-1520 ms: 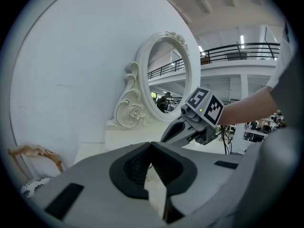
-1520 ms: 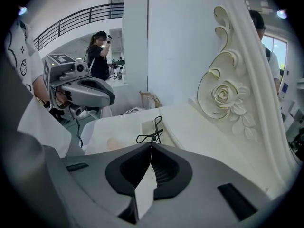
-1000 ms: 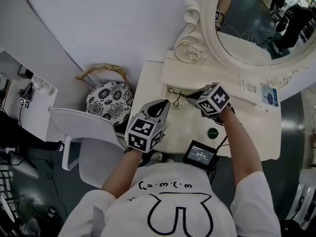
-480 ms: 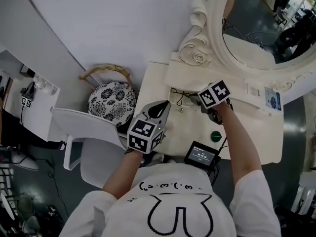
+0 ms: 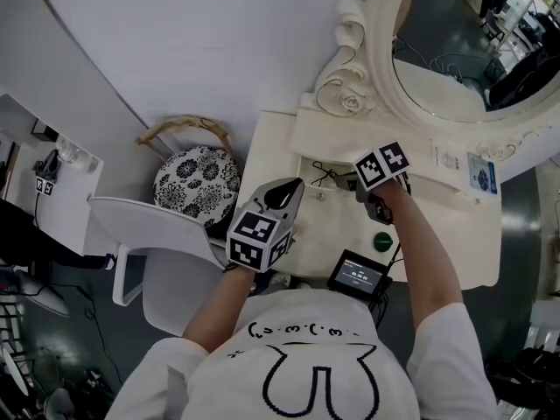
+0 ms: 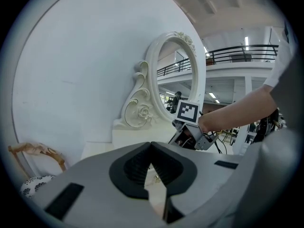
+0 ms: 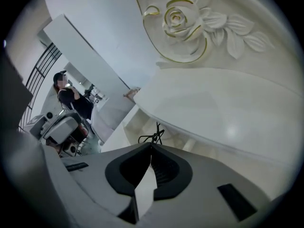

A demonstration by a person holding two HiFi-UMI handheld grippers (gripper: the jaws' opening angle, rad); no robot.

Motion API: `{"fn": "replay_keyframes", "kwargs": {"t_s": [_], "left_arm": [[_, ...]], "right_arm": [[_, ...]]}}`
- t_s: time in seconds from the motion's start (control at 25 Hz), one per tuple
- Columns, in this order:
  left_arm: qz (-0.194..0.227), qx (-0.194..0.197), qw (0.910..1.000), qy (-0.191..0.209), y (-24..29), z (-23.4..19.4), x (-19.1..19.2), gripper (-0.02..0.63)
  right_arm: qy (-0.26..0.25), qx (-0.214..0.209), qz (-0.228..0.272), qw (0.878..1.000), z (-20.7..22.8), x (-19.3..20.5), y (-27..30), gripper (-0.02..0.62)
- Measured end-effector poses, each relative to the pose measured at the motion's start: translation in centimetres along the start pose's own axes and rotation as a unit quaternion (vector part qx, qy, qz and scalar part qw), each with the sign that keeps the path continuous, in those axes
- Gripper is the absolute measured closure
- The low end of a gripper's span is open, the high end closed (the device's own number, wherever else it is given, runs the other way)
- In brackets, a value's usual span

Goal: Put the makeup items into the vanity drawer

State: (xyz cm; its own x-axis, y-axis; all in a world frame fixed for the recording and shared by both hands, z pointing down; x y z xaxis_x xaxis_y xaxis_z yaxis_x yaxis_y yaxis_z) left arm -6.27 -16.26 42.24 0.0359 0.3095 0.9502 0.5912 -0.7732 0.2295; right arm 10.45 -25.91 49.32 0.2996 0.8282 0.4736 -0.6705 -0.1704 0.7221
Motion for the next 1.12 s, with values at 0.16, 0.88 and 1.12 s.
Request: {"fn": "replay_keyframes", "kwargs": {"t_s": [0.16, 0.88, 1.12], "left_arm": [[0.000, 0.002, 1.0000, 0.000, 0.0, -0.1, 0.0, 0.612], [-0.002, -0.006, 1.0000, -0.005, -1.4, -1.2, 0.5, 0.612], [-0.002, -0.003, 1.0000, -0.002, -1.8, -1.0, 0.4, 0.612]], "right_arm": [[-0.036, -0.002, 0.018, 0.999, -0.4, 0.3, 0.8, 0.589], [-0.245, 0.121, -0.004, 0.962, -2.6, -1.6, 3.4, 0.586], [-0.277, 0.174, -0.015, 0.945, -2.8, -1.0, 3.7, 0.566]]}}
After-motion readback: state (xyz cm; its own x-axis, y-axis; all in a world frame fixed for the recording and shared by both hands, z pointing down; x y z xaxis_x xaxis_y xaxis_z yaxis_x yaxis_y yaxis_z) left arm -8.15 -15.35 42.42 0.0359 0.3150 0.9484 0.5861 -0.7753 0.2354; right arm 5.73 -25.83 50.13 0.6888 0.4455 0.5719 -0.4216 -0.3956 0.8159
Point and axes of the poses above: the fingertips, and each gripper's own axes: y forward along the fingers, z to its right, x out of its underside, the point moved 7 cm from there along -y, backward along the fingers, and after that the axes turned 6 degrees about z, right-handed, at the moved point
